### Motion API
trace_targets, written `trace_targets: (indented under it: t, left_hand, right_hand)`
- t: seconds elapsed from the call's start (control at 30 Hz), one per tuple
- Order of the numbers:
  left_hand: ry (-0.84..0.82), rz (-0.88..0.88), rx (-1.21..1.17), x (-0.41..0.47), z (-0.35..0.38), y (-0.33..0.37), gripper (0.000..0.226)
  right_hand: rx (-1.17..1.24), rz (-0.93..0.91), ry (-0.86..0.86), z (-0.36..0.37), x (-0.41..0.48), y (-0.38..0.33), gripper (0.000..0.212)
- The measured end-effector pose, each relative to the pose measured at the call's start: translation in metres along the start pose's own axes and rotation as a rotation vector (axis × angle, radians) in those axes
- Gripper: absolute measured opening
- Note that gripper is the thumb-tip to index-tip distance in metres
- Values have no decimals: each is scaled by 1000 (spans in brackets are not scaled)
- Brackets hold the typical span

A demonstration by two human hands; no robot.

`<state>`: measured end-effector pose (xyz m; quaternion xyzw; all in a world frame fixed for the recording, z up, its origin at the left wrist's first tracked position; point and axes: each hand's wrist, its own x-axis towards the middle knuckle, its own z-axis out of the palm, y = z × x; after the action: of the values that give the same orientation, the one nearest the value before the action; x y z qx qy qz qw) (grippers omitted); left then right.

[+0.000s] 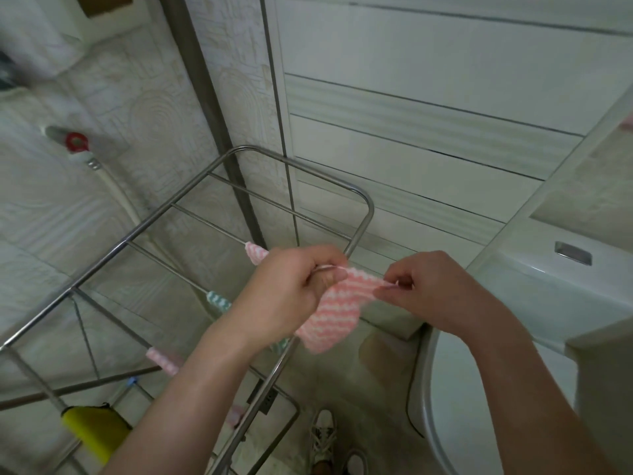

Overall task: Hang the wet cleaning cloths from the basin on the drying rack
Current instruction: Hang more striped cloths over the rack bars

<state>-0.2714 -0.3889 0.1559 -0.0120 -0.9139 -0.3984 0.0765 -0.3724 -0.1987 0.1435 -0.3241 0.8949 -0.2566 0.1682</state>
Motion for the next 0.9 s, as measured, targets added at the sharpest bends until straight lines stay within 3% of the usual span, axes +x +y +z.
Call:
trace_targets:
  t: [0.1,0.27,0.33,0.4,0.53,0.7,0.9]
  left_hand:
    - [71,22,-11,-2,-10,8,9]
    - [-136,-129,-36,-8,-22,5,21]
    - [-165,-152,30,-12,-29,5,24]
    - [-112,-170,172,-12,-34,0,23]
    - [154,-151,404,-12,-37,-13,10]
    - [387,-209,223,9,-40,-28,11]
    - [532,-250,-212,54,-49,-51,18]
  right_hand:
    - [135,23,53,3,-4,5,25]
    - [656,89,127,2,-13,0,17]
    - [719,60,115,0,-17,-1,18]
    - [690,40,209,1,-19,-2,18]
    - [239,-5,452,2,-20,-5,37]
    - [95,-25,347,-9,-10,-8,36]
    - [358,-57,297,-29,34,-16,36]
